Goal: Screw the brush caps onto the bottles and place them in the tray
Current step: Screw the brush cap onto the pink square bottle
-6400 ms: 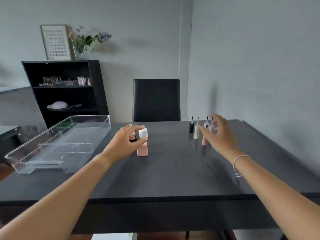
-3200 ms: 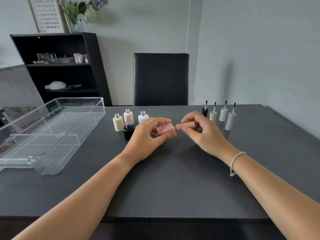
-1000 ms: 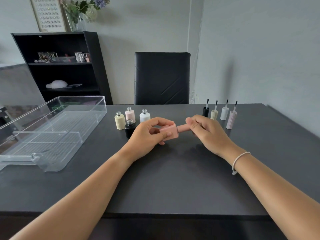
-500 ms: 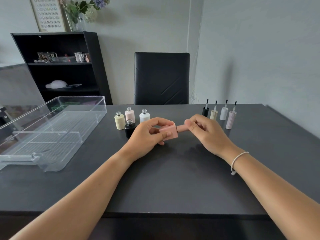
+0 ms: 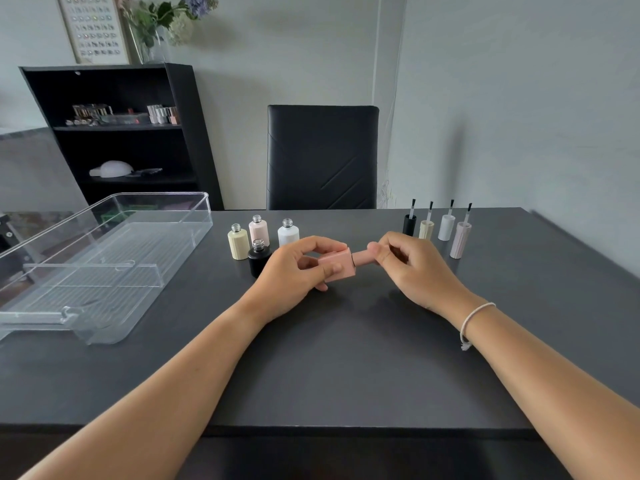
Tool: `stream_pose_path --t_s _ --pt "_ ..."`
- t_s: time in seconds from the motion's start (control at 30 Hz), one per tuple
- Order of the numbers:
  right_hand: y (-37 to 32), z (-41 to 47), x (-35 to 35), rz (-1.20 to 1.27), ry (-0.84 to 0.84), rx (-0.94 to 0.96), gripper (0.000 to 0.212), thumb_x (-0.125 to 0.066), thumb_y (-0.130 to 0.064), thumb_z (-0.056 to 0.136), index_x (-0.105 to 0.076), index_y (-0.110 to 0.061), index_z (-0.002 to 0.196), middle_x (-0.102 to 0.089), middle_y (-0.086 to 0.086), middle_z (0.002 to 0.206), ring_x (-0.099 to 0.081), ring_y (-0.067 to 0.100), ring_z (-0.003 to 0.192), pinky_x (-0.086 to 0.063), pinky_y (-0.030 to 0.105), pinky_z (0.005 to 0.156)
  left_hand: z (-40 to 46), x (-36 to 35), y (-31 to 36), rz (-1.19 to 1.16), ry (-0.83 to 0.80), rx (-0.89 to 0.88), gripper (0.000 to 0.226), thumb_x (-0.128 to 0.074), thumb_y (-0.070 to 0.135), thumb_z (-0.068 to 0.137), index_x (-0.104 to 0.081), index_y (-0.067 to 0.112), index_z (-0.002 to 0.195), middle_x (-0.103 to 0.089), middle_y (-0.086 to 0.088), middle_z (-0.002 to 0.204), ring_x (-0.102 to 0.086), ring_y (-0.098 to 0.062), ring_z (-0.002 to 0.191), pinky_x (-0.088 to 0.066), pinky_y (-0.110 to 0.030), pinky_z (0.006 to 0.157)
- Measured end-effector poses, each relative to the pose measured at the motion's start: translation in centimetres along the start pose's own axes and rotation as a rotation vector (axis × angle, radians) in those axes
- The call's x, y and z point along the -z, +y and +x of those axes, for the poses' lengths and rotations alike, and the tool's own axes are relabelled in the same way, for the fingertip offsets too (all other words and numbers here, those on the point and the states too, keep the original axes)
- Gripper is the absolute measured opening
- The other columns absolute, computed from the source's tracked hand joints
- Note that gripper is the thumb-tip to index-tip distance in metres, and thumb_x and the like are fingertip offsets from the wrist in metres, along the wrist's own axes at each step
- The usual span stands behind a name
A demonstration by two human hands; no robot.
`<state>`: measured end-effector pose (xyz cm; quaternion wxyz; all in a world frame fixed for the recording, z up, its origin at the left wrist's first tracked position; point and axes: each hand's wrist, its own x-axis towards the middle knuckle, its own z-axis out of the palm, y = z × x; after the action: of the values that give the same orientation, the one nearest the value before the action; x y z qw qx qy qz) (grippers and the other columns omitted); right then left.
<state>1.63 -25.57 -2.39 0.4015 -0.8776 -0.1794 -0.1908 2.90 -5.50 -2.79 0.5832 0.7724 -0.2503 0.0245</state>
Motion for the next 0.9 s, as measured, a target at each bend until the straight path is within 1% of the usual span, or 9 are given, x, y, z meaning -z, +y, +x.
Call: stream_pose_path --t_s 0.1,0.23,0.33,0.47,0.63,0.83,0.9 --pt "0.11 -0.09 0.05 0.038 -0.005 -0.005 0.029 -0.049 -0.037 0.09 -0.057 -0.012 0.078 -0.042 -0.008 0.054 -0.037 0.006 0.05 -0.031 0.017 0.051 0.02 0.0 0.03 0.001 0.001 0.0 0.026 -0.063 0.009 0.084 -0.065 0.032 0.096 -0.065 -0.005 0.104 -0.06 -0.012 0.071 -0.055 -0.026 0.068" --pt "0.18 -0.12 0.01 0.012 -0.026 0.018 0.015 -0.052 -0.026 0.09 -0.053 -0.016 0.08 -0.047 -0.007 0.06 -0.04 0.004 0.053 -0.033 0.014 0.052 -0.08 -0.07 0.07 0.001 -0.001 0.006 0.025 -0.064 0.009 0.084 -0.065 0.031 0.096 -0.065 -0.005 0.102 -0.059 -0.011 0.071 -0.054 -0.022 0.065" --pt "0.13 -0.01 -0.01 -0.005 -0.011 0.025 0.016 -0.051 -0.025 0.091 -0.053 -0.016 0.078 -0.045 -0.007 0.057 -0.04 0.003 0.051 -0.033 0.015 0.051 -0.07 -0.09 0.13 0.013 -0.001 0.004 0.024 -0.064 0.009 0.084 -0.065 0.029 0.097 -0.065 -0.005 0.102 -0.059 -0.013 0.074 -0.053 -0.021 0.064" --pt "0.02 0.07 -0.13 -0.019 0.001 0.041 0.02 -0.049 -0.028 0.091 -0.052 -0.018 0.075 -0.043 -0.008 0.054 -0.042 0.004 0.05 -0.033 0.015 0.049 -0.01 -0.02 0.18 0.021 -0.001 0.011 0.023 -0.063 0.01 0.085 -0.064 0.029 0.098 -0.066 -0.003 0.103 -0.06 -0.013 0.073 -0.054 -0.022 0.065" --pt "-0.08 0.11 -0.14 -0.033 0.009 0.054 0.023 -0.048 -0.03 0.092 -0.053 -0.015 0.075 -0.042 -0.007 0.052 -0.04 0.007 0.049 -0.03 0.019 0.048 -0.02 0.02 0.22 0.019 -0.006 0.009 0.024 -0.063 0.011 0.085 -0.064 0.03 0.099 -0.065 -0.002 0.104 -0.06 -0.013 0.072 -0.055 -0.025 0.066" --pt "-0.35 0.03 -0.06 0.002 0.025 0.062 0.025 -0.049 -0.029 0.091 -0.052 -0.01 0.074 -0.04 -0.007 0.051 -0.038 0.007 0.048 -0.029 0.018 0.048 0.06 0.03 0.34 0.032 -0.002 -0.003 0.025 -0.062 0.01 0.085 -0.064 0.03 0.1 -0.064 -0.001 0.107 -0.06 -0.011 0.075 -0.054 -0.023 0.065" --pt "-0.48 -0.01 -0.05 0.026 0.043 0.06 0.026 -0.051 -0.027 0.091 -0.05 -0.01 0.071 -0.039 -0.007 0.051 -0.037 0.006 0.048 -0.03 0.016 0.048 0.03 -0.02 0.32 0.044 0.004 -0.013 0.026 -0.062 0.009 0.085 -0.063 0.031 0.1 -0.064 0.002 0.106 -0.06 -0.01 0.076 -0.054 -0.022 0.067"
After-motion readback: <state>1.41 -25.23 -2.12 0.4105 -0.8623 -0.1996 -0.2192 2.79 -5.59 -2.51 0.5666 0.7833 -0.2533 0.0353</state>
